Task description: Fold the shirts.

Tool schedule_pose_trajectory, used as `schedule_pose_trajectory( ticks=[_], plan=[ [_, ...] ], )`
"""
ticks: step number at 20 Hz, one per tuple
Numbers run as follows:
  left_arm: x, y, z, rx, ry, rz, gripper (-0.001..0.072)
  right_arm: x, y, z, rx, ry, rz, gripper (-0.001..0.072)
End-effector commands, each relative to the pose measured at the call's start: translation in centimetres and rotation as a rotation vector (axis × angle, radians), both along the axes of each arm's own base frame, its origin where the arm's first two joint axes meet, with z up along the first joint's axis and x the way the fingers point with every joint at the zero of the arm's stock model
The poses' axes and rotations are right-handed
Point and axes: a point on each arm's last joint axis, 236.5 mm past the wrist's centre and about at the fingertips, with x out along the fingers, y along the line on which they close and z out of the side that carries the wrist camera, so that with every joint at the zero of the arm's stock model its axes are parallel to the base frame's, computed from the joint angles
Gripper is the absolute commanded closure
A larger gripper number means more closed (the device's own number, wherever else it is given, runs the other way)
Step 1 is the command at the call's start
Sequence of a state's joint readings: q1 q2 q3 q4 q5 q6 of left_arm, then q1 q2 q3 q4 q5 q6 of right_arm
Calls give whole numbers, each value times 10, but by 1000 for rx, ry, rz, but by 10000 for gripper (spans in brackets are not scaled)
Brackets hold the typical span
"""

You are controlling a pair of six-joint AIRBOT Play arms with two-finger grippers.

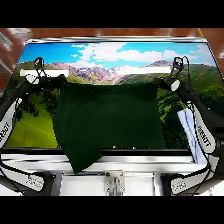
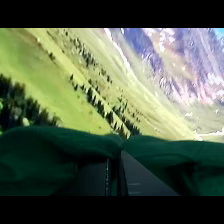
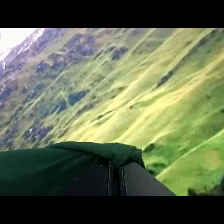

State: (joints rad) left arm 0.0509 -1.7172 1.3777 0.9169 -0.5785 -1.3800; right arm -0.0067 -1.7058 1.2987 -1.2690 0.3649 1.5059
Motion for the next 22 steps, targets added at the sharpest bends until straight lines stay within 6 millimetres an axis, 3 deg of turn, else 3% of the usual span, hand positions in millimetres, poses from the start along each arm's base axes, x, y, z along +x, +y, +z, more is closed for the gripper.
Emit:
schedule_pose_trajectory(
  ticks=[1,3,5,9,15,18,22],
  plan=[
    [-17,-1,-5,10,70,-63,663,-19,2,-4,12,88,28,652],
    [-34,5,13,10,98,-96,663,-45,1,3,2,183,82,652],
    [-63,14,24,61,167,-162,663,-75,-6,5,17,295,98,652],
    [-133,1,3,-1,447,-280,663,-130,-15,-21,67,545,120,652],
    [-165,7,-42,-38,622,-238,664,-135,-11,-50,101,614,108,652],
    [-168,6,-56,-62,671,-215,663,-142,3,-63,177,666,109,651],
    [-170,6,-64,-71,695,-202,663,-149,0,-71,163,701,114,651]
  ],
)
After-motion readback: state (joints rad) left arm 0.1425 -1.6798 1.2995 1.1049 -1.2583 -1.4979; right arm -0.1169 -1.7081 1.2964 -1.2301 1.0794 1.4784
